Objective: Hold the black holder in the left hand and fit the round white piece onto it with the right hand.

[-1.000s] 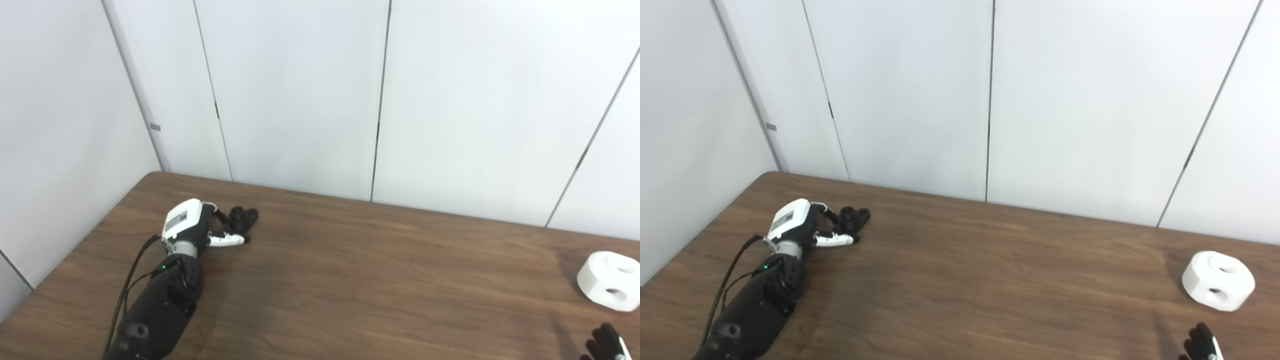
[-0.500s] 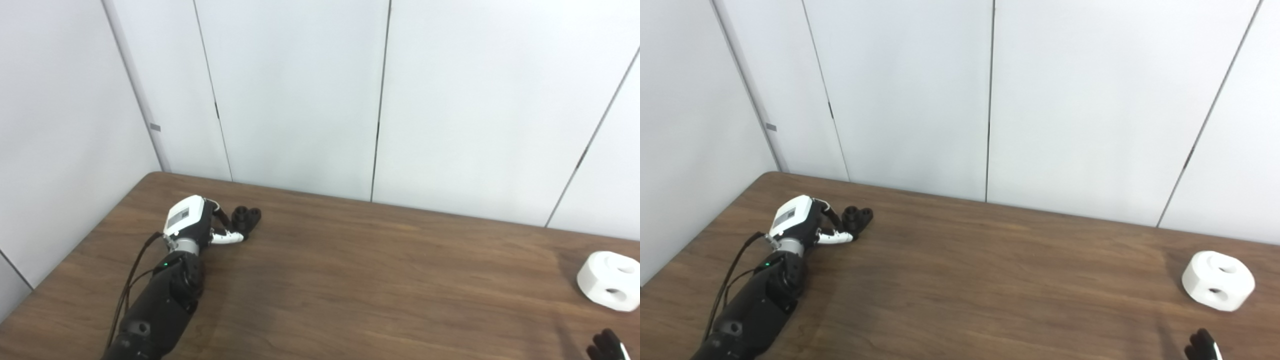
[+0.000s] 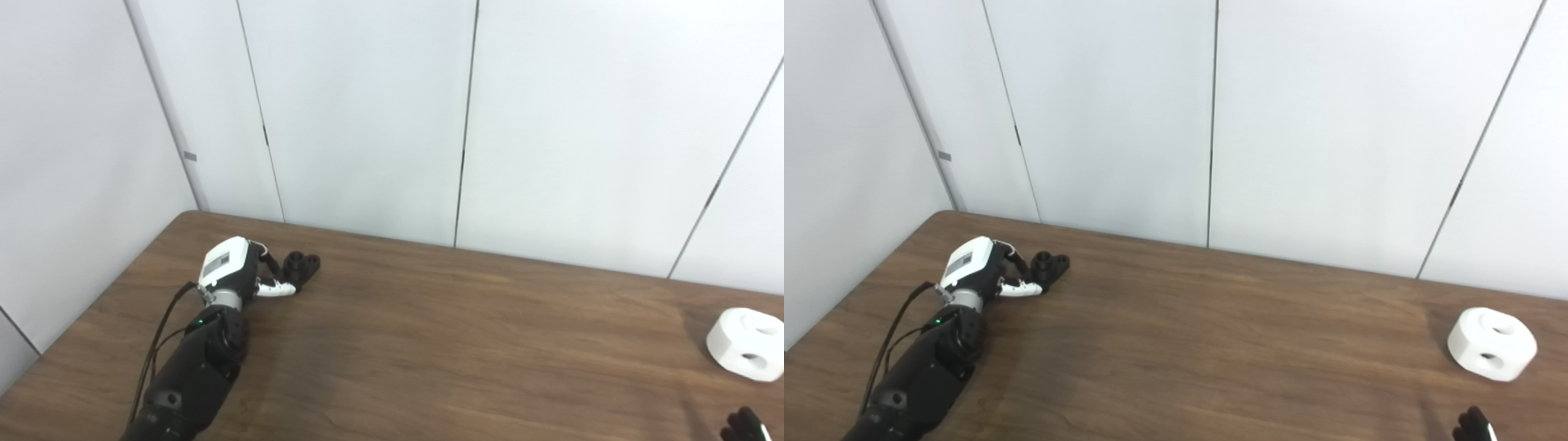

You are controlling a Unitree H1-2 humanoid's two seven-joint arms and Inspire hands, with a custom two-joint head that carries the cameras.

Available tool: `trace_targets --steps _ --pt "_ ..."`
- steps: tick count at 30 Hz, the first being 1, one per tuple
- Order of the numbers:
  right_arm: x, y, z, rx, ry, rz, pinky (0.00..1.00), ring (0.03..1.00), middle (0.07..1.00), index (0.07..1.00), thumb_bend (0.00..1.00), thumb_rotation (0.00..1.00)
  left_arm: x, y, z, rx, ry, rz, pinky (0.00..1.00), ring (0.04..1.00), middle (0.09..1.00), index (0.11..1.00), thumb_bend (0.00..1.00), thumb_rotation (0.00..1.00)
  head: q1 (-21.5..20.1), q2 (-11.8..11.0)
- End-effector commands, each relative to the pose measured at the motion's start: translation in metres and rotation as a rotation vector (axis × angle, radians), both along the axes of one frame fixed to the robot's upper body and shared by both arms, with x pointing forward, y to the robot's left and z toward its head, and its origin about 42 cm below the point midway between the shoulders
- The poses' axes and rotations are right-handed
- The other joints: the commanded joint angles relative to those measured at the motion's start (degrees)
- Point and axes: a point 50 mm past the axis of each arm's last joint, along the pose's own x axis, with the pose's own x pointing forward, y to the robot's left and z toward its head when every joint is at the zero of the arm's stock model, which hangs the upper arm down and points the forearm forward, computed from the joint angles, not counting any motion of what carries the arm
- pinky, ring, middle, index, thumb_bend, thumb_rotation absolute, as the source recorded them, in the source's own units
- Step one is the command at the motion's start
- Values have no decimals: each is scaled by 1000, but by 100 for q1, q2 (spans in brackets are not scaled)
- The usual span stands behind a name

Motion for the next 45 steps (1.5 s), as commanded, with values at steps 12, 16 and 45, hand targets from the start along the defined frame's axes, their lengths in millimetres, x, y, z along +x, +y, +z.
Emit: trace_targets --steps 12,16,45 --pt "-3 1 2 -22 -23 -29 1000 999 981 965 637 1000 -24 -14 3 -62 134 -112 736 829 770 485 516 48 -136 79" --pt "-1 2 1 -10 -31 -38 1000 982 963 944 638 983 -39 -25 0 -78 152 -176 726 821 772 486 515 48 -244 81" --pt "4 31 9 -40 -79 -26 947 941 926 883 563 925 -124 -126 11 -115 114 -669 777 884 816 487 513 58 -1511 549"
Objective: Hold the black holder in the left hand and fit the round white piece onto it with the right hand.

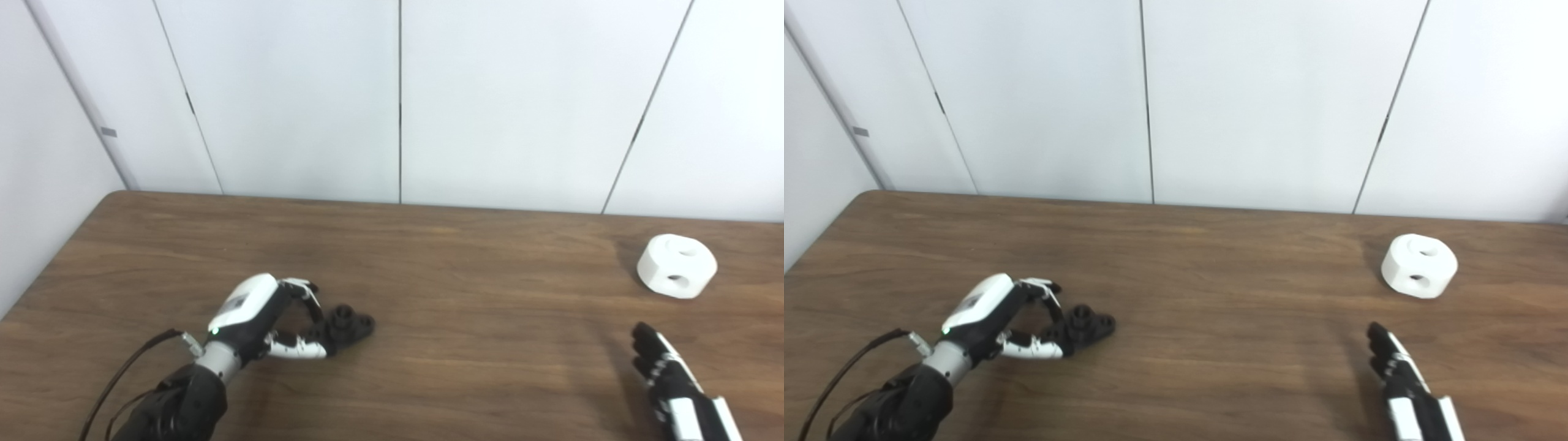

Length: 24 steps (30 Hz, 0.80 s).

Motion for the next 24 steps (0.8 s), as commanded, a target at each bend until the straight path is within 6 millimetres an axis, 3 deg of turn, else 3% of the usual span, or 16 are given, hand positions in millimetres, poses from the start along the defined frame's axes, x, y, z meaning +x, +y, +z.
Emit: trace_targets --steps 1,7,17,24 --pt "1 14 7 36 -40 -22 947 941 924 881 560 932 -7 -12 0 1 21 -77 777 887 817 487 513 58 -75 27" --pt "2 22 11 38 -39 -37 931 936 916 873 551 929 -24 -35 -8 10 23 -163 753 883 811 486 514 61 -222 153" --pt "4 26 17 32 -37 -40 949 942 913 877 568 934 -42 -62 -21 28 24 -245 815 893 816 487 514 60 -304 279" --pt "5 26 19 16 -38 -41 950 940 915 882 563 937 -59 -78 -29 83 70 -316 941 896 816 488 513 63 -341 391"
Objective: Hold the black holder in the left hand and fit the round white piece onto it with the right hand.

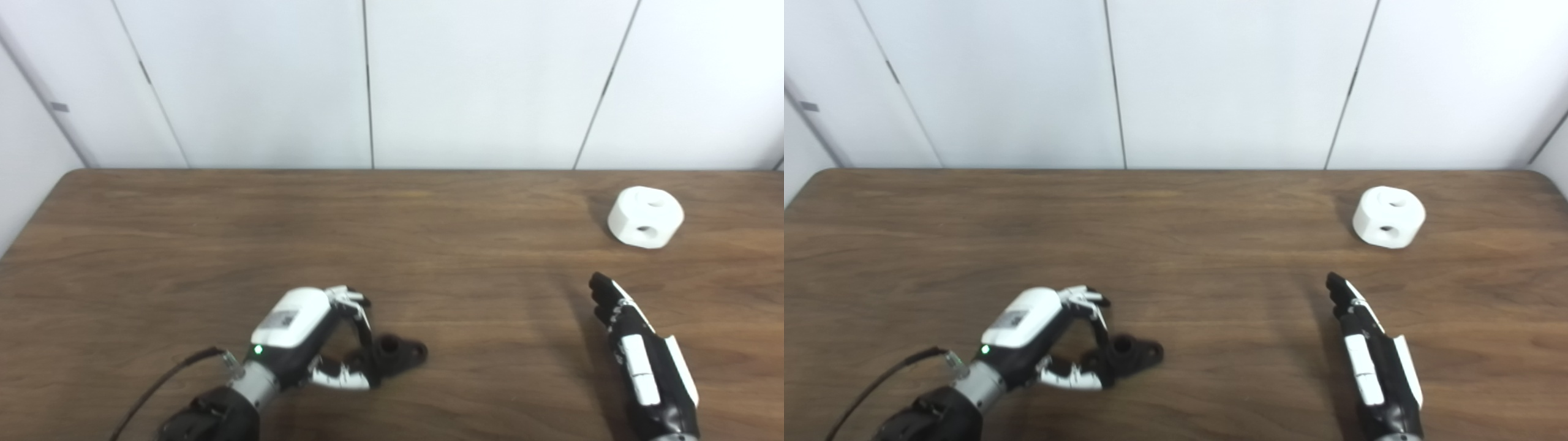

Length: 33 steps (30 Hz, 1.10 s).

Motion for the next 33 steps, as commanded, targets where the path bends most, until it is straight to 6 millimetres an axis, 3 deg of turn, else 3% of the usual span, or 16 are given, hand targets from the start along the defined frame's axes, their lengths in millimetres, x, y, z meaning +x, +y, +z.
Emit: trace_targets --steps 1,14,19,33 --pt "2 12 12 23 -66 -4 950 940 914 880 564 937 -12 -5 -12 26 70 -53 942 895 814 488 513 62 -37 -5" --pt "5 12 6 6 -73 -3 961 939 909 874 584 926 -25 -13 -49 -53 -26 -29 890 863 803 488 513 59 -355 0" --pt "7 12 5 -6 -60 -17 971 940 903 869 607 927 -24 -12 -52 -73 -25 -26 902 879 818 488 512 60 -463 -103" --pt "12 -4 19 -3 -39 -74 1000 986 940 915 583 740 -26 -13 -63 -49 4 -33 925 906 839 490 509 63 -592 -355"
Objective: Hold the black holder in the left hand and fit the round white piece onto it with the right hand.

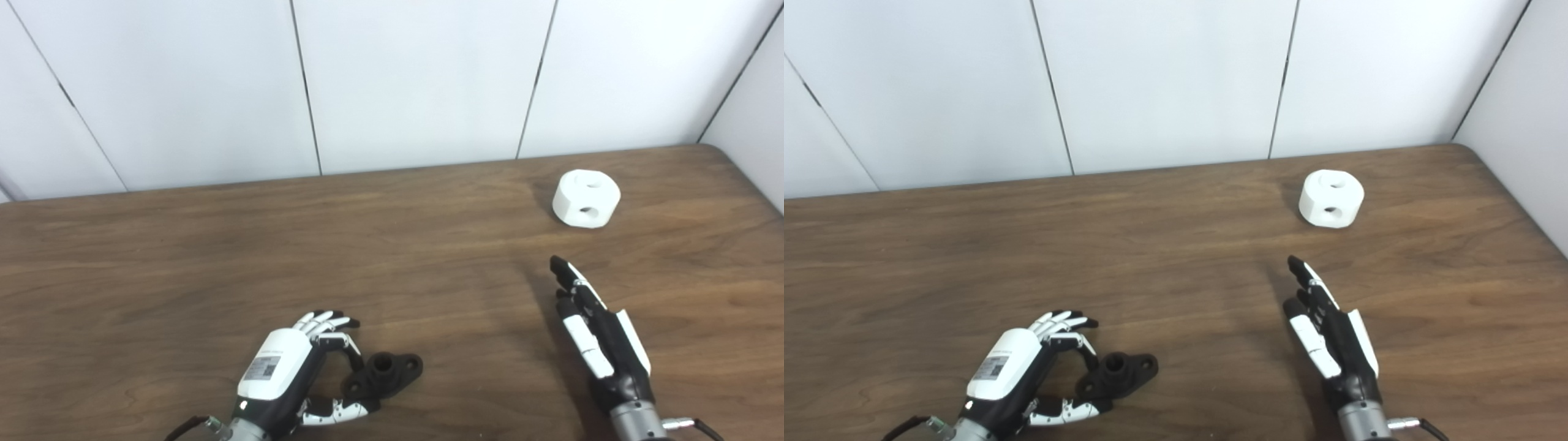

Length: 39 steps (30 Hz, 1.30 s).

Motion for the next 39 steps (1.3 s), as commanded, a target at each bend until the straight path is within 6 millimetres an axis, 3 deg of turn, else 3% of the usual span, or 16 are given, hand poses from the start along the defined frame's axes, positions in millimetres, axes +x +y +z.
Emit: trace_targets --steps 1,9,15,21,25,29,35,39 --pt "10 0 21 20 -85 -24 1000 988 941 916 578 727 -12 -1 -24 64 109 -32 925 906 840 490 509 63 -14 -2" --pt "21 -25 42 -61 -119 -74 993 991 968 926 496 624 -11 -1 -30 64 107 -33 919 912 842 489 511 62 -114 -254" --pt "38 -50 58 -194 -147 -124 961 966 952 896 577 592 -11 -3 -34 65 105 -45 923 913 838 488 513 59 -284 -400" --pt "51 -70 87 -243 -195 -162 955 964 932 852 623 539 -11 -7 -36 59 133 -66 929 920 845 489 512 60 -347 -476" --pt "58 -83 104 -341 -204 -195 929 944 916 857 693 427 -12 -11 -37 63 144 -72 935 920 845 489 512 60 -441 -560" --pt "67 -93 113 -421 -198 -202 962 960 928 872 702 297 -13 -12 -38 72 142 -84 922 911 837 489 513 60 -504 -586" --pt "89 -113 130 -637 -158 -214 979 964 934 878 751 319 -15 -13 -39 73 143 -91 947 924 837 487 514 58 -513 -618" --pt "105 -127 144 -744 -124 -183 999 983 940 866 800 257 -17 -14 -39 80 143 -93 970 935 842 487 514 58 -487 -614"
